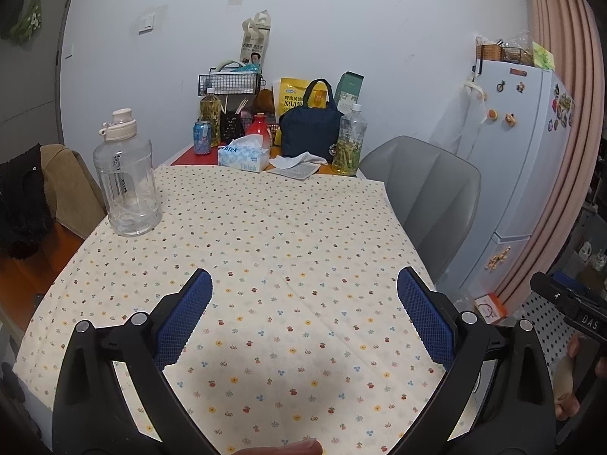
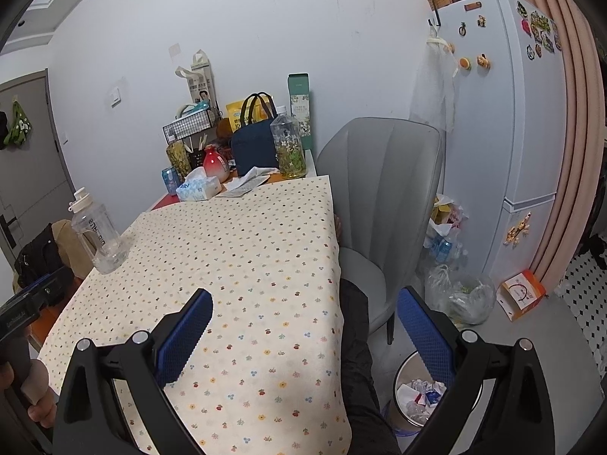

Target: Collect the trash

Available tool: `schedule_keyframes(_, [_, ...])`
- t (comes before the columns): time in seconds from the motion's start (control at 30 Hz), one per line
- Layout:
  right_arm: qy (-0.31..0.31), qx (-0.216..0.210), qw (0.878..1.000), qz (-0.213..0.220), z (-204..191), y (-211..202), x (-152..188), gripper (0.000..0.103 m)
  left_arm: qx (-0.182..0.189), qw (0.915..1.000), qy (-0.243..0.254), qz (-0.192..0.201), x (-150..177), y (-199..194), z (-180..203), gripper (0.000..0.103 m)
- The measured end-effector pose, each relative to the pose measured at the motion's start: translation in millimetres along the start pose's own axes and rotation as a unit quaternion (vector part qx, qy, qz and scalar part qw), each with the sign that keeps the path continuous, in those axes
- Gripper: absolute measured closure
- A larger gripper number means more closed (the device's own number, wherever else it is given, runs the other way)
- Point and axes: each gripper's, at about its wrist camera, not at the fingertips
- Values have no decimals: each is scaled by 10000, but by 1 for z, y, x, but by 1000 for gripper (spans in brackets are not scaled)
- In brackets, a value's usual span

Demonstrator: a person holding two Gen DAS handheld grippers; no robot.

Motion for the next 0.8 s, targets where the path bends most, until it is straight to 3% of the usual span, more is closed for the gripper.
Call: schedule_keyframes(0.8, [78,-1,10000,9,15,12,-17,8,46,9999,85,99,-19,11,18,6])
Point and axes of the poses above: each gripper's, at about its wrist camera, not at the fingertips, and y roughly the way its jaws point, z to its right, x to its underside, and after that the axes turned 4 degrees about -z, right-handed
